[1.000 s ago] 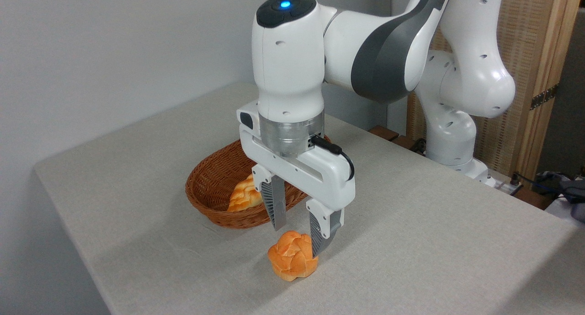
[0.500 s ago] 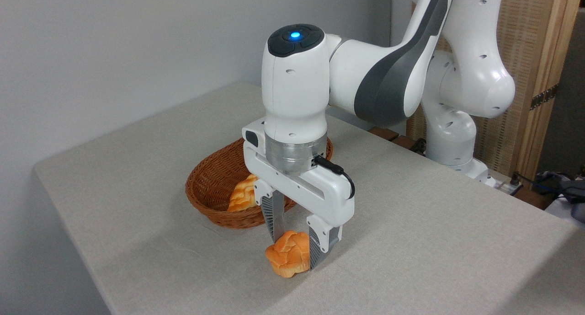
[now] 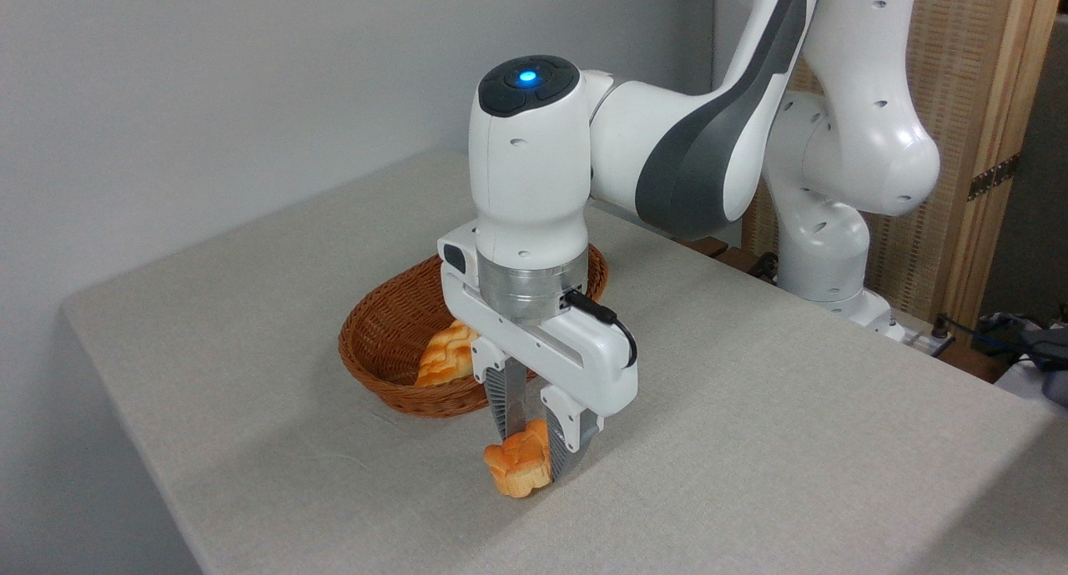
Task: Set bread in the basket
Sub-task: 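Close the gripper on the round orange bun, then lift the held bun and carry it over the basket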
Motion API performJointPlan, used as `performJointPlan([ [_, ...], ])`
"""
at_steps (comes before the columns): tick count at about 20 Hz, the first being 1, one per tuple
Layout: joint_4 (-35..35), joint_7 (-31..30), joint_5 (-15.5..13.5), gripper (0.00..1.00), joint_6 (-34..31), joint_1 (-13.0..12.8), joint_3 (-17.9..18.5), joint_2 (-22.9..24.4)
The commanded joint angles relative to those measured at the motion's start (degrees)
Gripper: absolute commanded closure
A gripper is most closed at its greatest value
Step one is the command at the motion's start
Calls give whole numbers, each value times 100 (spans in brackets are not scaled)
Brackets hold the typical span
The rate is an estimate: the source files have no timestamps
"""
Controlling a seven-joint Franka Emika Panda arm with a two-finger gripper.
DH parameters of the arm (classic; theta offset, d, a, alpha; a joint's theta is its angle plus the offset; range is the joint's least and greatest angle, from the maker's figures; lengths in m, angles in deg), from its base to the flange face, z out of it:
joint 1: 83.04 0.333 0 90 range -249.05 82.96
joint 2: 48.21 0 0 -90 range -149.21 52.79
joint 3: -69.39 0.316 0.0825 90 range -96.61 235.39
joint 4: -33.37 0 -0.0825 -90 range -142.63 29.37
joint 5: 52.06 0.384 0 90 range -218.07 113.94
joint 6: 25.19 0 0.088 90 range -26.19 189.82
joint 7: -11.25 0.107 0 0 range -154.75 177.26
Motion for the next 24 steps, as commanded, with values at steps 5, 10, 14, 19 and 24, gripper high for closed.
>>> performJointPlan([
  [5,-71,45,-80,74,121,-7,8,1],
  [10,-45,107,-45,77,86,-7,8,18],
  [14,243,89,-45,80,-343,19,26,53],
  [19,1218,89,-97,80,-1476,45,78,9],
  [24,1669,-34,-527,79,-2620,28,-35,316],
])
